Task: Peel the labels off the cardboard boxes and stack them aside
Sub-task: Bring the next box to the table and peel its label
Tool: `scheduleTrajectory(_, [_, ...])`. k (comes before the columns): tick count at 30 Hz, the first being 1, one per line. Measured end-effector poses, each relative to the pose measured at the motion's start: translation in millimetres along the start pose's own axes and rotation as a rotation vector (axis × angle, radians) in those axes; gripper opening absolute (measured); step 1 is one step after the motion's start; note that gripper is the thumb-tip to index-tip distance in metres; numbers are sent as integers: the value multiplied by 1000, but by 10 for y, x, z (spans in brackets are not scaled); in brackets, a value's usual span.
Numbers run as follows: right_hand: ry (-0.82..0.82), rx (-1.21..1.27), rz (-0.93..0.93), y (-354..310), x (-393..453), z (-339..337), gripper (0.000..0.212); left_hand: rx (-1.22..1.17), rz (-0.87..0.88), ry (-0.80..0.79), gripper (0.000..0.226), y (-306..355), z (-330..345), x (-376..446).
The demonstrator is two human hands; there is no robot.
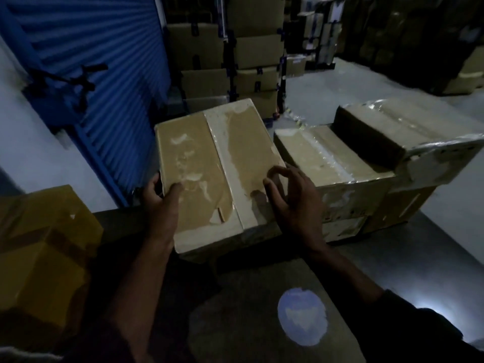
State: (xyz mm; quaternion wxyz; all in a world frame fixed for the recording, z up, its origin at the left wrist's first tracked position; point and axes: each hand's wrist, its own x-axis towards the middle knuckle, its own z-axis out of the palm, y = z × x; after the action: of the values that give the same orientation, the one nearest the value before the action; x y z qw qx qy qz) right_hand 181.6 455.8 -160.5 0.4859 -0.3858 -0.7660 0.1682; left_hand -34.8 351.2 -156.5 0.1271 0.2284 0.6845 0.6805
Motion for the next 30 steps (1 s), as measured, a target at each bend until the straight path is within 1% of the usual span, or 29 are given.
scheduleTrajectory(2, [73, 123, 17, 19, 233, -172, 41, -72, 15, -25, 45, 272, 179, 31])
scheduleTrajectory(4, [147, 199, 29, 116, 502, -375, 39, -164, 58, -62, 49, 512, 440, 44])
scheduleTrajectory(6, [204, 196, 56, 259, 786, -600, 38, -222, 66, -114, 48, 712, 766, 24])
scheduleTrajectory(9, [260, 91, 103, 482, 1129, -975, 35, -326, 10, -253, 44, 895, 1312, -61])
scheduleTrajectory(13, [271, 40, 161, 836, 1458, -1435, 35, -367, -23, -351, 50, 999, 1988, -208])
scheduleTrajectory(16, [264, 36, 188, 1126, 1667, -1633, 36, -347, -34, -392, 39, 1042, 2401, -304])
scheduleTrajectory(17, [245, 20, 192, 1218, 1713, -1658, 37, -343, -44, -395, 38, 1047, 2497, -328])
scheduleTrajectory(18, [218, 6, 192, 1322, 1755, -1678, 37, -338, -49, -406, 43, 1044, 2597, -353])
scheduleTrajectory(20, [165, -24, 183, 1501, 1797, -1685, 37, -375, -83, -391, 67, 969, 2762, -331])
scheduleTrajectory(21, [143, -36, 174, 1564, 1808, -1682, 36, -385, -103, -365, 75, 901, 2816, -281])
scheduleTrajectory(23, [117, -77, 135, 1636, 1840, -1665, 36, -385, -105, -323, 79, 842, 2863, -240])
scheduleTrajectory(24, [118, -115, 100, 1645, 1857, -1655, 38, -377, -95, -314, 77, 885, 2842, -277])
scheduleTrajectory(26, [136, -216, 10, 1657, 1862, -1641, 46, -364, -33, -267, 62, 937, 2824, -337])
scheduleTrajectory(28, [171, -301, -77, 1636, 1832, -1618, 40, -347, 44, -171, 43, 950, 2803, -367])
scheduleTrajectory(30, [189, -338, -139, 1582, 1768, -1587, 31, -298, 151, -73, 31, 953, 2792, -396])
